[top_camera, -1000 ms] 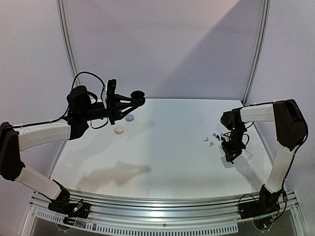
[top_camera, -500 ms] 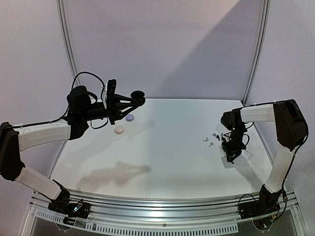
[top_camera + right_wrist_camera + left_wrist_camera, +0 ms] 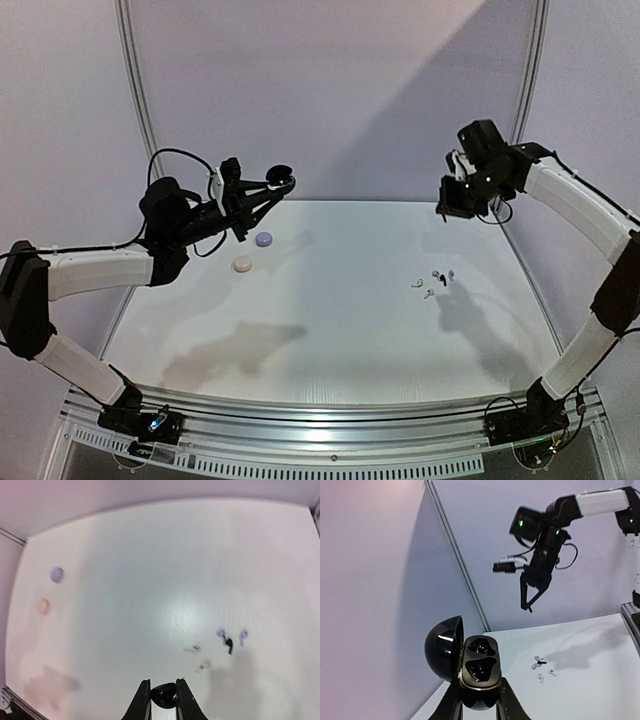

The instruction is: Insert the wireless bluetooth earbuds into the charging case

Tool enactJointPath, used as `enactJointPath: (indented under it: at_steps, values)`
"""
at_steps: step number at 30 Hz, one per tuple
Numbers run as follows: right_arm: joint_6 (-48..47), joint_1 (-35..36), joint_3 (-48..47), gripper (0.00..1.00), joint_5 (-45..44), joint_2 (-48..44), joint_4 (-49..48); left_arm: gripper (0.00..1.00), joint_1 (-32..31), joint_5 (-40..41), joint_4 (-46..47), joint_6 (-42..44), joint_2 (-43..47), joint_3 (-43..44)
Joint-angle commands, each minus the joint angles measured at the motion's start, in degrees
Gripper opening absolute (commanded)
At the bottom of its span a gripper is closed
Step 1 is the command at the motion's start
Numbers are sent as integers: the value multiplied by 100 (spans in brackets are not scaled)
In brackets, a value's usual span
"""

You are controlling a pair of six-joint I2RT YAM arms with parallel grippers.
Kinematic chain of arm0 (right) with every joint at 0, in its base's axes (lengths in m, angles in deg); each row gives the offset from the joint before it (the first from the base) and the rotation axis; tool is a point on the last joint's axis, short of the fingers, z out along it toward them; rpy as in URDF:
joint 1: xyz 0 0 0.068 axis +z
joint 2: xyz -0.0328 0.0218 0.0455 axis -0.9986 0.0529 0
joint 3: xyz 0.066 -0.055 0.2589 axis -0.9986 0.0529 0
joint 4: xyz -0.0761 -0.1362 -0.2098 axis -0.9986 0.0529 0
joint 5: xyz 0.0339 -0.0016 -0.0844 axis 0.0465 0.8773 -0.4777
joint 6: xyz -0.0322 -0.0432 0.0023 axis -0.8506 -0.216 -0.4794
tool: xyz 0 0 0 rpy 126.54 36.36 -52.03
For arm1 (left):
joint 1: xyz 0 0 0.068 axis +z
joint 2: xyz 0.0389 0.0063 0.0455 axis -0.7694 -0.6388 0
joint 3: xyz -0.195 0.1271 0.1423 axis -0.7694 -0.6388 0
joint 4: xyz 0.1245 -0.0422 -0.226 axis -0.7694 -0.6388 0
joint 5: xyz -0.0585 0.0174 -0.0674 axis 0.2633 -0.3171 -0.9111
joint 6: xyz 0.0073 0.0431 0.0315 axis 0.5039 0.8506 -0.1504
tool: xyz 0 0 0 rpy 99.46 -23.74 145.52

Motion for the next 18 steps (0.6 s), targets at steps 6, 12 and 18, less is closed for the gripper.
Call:
enactJointPath:
  at_steps: [6, 12, 18]
  values:
    - [915, 2015, -1093, 0, -892, -182, -2899, 0, -763, 1359, 1694, 1175, -885, 233]
    - [694, 2853, -1488, 0, -917, 372, -4166, 0, -1114, 2360, 1898, 1234, -1131, 418]
    - [479, 3244, -1309, 0, -1143, 508, -4570, 0, -1289, 2770, 1905, 1044, -1108, 409]
